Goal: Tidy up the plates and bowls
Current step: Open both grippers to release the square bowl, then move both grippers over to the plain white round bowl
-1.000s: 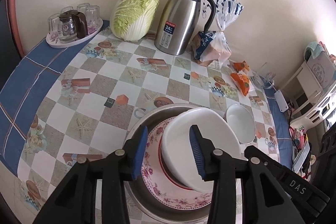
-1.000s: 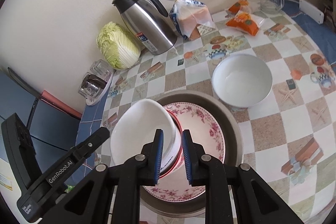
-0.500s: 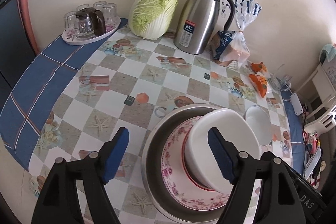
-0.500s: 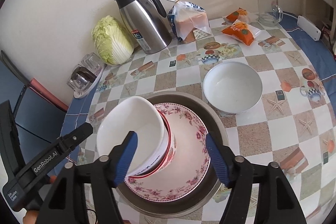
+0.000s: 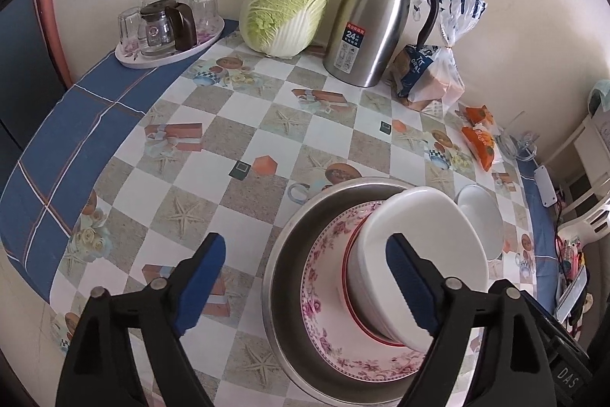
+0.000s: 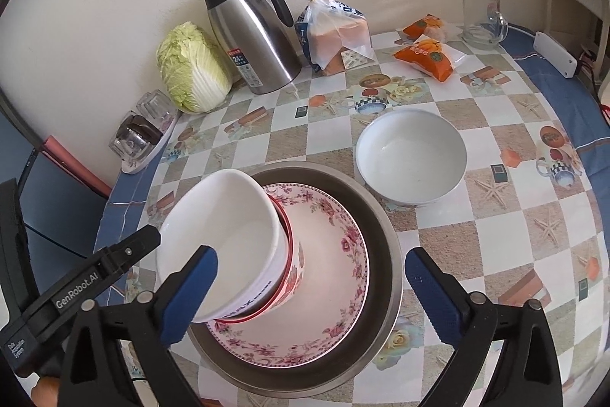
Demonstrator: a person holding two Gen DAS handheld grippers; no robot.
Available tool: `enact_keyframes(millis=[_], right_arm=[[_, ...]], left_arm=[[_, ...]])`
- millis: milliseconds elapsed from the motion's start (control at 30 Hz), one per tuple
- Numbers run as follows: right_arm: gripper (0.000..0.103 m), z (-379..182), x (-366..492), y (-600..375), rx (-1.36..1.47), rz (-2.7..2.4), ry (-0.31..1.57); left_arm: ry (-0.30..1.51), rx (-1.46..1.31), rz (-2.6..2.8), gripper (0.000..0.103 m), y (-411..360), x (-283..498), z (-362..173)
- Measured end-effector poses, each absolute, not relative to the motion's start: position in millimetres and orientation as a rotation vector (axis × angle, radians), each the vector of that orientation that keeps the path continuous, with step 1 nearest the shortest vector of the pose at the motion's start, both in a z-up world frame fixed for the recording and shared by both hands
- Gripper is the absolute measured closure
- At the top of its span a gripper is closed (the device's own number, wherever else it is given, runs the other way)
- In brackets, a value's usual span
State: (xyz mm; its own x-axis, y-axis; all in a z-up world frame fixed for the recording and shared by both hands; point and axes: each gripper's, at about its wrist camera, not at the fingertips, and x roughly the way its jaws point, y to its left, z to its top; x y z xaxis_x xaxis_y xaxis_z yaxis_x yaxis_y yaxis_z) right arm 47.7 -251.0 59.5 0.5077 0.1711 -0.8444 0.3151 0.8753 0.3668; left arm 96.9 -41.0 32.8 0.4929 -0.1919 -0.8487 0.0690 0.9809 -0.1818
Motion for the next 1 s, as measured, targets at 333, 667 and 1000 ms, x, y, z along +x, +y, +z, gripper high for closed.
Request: enact_keyframes(millis=[333, 667, 1000], right_arm=[[0.002, 56, 47, -255, 0.533, -0.102, 1.056], [0.002, 61, 40, -276, 0.595, -0.12, 1.026], [0.002, 63, 26, -315, 0.679, -0.189, 0.988]], left_arm=[[1.024, -0.094, -0.119, 0.013, -40, 96, 34], [0.972, -0.05, -0.082, 0.013, -43, 91, 46], [0.924, -0.01, -0.08, 0.013, -58, 82, 60]])
